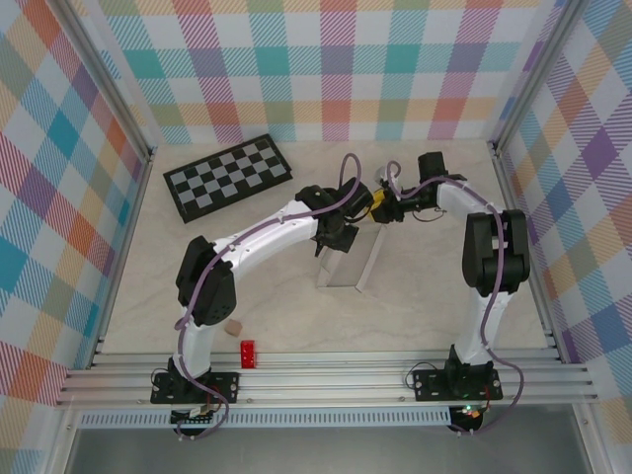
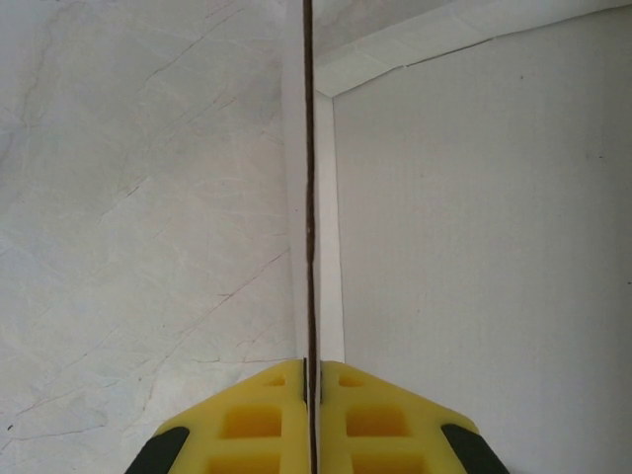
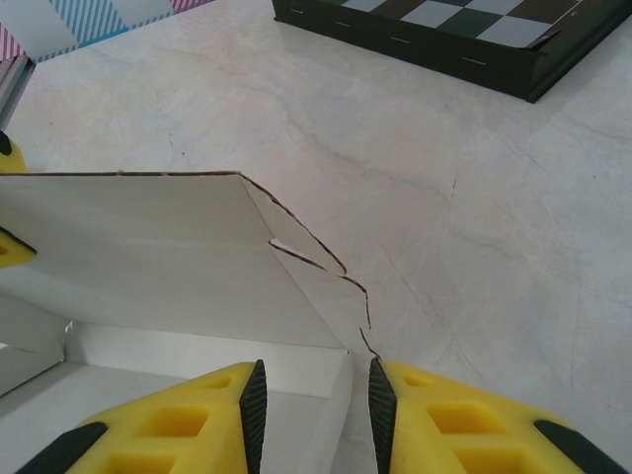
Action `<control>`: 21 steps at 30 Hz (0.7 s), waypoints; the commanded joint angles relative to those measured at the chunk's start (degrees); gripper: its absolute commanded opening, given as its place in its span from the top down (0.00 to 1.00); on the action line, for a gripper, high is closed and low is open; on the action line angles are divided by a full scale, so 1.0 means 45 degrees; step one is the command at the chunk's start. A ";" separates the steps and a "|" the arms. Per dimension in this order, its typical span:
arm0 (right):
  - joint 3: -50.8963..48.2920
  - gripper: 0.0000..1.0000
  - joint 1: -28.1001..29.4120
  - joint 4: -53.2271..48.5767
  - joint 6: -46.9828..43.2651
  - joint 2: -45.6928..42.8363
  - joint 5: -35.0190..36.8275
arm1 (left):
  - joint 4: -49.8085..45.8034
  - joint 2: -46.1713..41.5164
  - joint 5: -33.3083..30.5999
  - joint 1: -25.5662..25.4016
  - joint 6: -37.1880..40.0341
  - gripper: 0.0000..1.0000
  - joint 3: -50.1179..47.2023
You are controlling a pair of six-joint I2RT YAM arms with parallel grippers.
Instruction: Fold the paper box
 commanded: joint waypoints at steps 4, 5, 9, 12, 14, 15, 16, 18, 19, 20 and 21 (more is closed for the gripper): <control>0.0338 0.63 0.0319 0.0001 -0.0718 0.0243 -0.0458 | -0.0515 -0.0453 0.0202 -0.0300 0.0148 1.00 -0.0231; 0.0344 0.63 0.0333 0.0021 -0.0719 0.0268 -0.0430 | -0.0515 -0.0445 0.0204 -0.0302 0.0148 1.00 -0.0226; 0.0586 0.62 0.0430 -0.0067 -0.0761 0.0455 -0.0397 | -0.0497 -0.0438 0.0206 -0.0335 0.0157 1.00 -0.0232; 0.0785 0.62 0.0470 -0.0310 -0.0927 0.0580 -0.0410 | -0.0494 -0.0455 0.0210 -0.0340 0.0167 1.00 -0.0242; 0.0897 0.62 0.0491 -0.0497 -0.1043 0.0658 -0.0426 | -0.0490 -0.0448 0.0221 -0.0351 0.0195 1.00 -0.0230; 0.0929 0.62 0.0505 -0.0539 -0.1104 0.0680 -0.0406 | -0.0466 -0.0463 0.0216 -0.0338 0.0196 1.00 -0.0229; 0.0939 0.62 0.0509 -0.0527 -0.1149 0.0699 -0.0390 | -0.0440 -0.0467 0.0239 -0.0357 0.0204 1.00 -0.0230; 0.0968 0.62 0.0528 -0.0539 -0.1182 0.0740 -0.0368 | -0.0417 -0.0482 0.0247 -0.0361 0.0226 1.00 -0.0240; 0.0987 0.62 0.0547 -0.0568 -0.1217 0.0761 -0.0365 | -0.0402 -0.0492 0.0275 -0.0354 0.0254 1.00 -0.0236; 0.1007 0.62 0.0551 -0.0579 -0.1254 0.0797 -0.0358 | -0.0397 -0.0498 0.0264 -0.0354 0.0269 1.00 -0.0236; 0.1036 0.62 0.0557 -0.0580 -0.1265 0.0828 -0.0359 | -0.0399 -0.0497 0.0257 -0.0368 0.0287 1.00 -0.0225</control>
